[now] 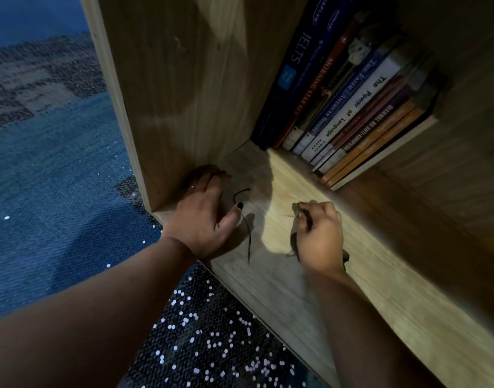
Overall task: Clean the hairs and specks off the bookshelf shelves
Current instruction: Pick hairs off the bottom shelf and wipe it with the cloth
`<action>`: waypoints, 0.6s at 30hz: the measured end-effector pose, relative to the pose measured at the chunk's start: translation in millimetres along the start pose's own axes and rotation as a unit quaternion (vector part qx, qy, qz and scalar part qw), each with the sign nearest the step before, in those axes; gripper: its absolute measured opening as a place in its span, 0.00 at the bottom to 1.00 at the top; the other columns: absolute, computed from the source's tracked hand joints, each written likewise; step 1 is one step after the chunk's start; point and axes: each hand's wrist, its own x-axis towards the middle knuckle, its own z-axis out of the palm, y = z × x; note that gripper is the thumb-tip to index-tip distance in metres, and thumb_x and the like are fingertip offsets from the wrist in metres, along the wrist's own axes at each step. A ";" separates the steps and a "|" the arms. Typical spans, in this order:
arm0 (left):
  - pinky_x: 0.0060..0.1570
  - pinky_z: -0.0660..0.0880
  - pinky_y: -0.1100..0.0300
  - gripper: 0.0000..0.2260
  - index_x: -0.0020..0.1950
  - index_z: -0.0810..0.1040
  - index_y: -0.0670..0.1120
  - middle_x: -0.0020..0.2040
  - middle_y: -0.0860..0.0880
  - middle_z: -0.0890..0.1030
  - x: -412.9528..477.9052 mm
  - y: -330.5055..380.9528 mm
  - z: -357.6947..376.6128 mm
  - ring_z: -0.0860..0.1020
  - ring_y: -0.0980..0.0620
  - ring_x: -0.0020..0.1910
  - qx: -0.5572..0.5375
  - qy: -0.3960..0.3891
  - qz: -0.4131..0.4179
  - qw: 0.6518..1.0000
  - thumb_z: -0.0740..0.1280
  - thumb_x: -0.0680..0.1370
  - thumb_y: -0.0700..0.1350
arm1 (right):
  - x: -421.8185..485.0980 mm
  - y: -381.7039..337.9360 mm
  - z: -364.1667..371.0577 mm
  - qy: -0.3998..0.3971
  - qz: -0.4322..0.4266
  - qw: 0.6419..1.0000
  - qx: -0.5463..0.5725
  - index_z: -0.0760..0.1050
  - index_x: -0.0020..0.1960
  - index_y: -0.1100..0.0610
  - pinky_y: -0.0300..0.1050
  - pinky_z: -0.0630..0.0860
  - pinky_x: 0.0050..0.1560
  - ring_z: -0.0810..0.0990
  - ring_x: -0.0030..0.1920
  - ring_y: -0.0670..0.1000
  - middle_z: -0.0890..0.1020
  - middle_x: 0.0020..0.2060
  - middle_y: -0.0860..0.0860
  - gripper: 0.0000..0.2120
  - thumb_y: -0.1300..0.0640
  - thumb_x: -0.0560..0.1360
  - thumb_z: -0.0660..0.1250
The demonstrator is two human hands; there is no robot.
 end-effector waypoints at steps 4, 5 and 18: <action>0.60 0.69 0.49 0.37 0.72 0.64 0.45 0.70 0.40 0.68 -1.5 1.5 -0.6 0.70 0.39 0.65 0.003 0.001 -0.005 1.000 0.49 0.71 0.67 | 27.7 6.7 3.1 0.007 0.012 1.000 -0.019 0.79 0.58 0.60 0.49 0.71 0.58 0.72 0.57 0.58 0.76 0.54 0.57 0.13 0.61 0.76 0.62; 0.61 0.68 0.50 0.38 0.73 0.63 0.45 0.71 0.40 0.68 -1.8 1.8 -0.7 0.69 0.39 0.65 0.003 -0.002 -0.007 1.000 0.49 0.71 0.67 | 33.6 7.7 3.8 0.009 0.017 1.000 -0.018 0.79 0.58 0.60 0.50 0.71 0.59 0.72 0.57 0.58 0.76 0.55 0.58 0.13 0.62 0.77 0.62; 0.62 0.70 0.49 0.36 0.74 0.62 0.49 0.72 0.43 0.66 -1.1 2.7 -3.1 0.68 0.40 0.67 -0.009 -0.010 -0.006 1.000 0.49 0.71 0.67 | -32.8 -0.3 -15.6 -0.045 -0.034 0.998 0.008 0.80 0.55 0.51 0.44 0.66 0.53 0.69 0.53 0.49 0.76 0.50 0.47 0.11 0.61 0.76 0.65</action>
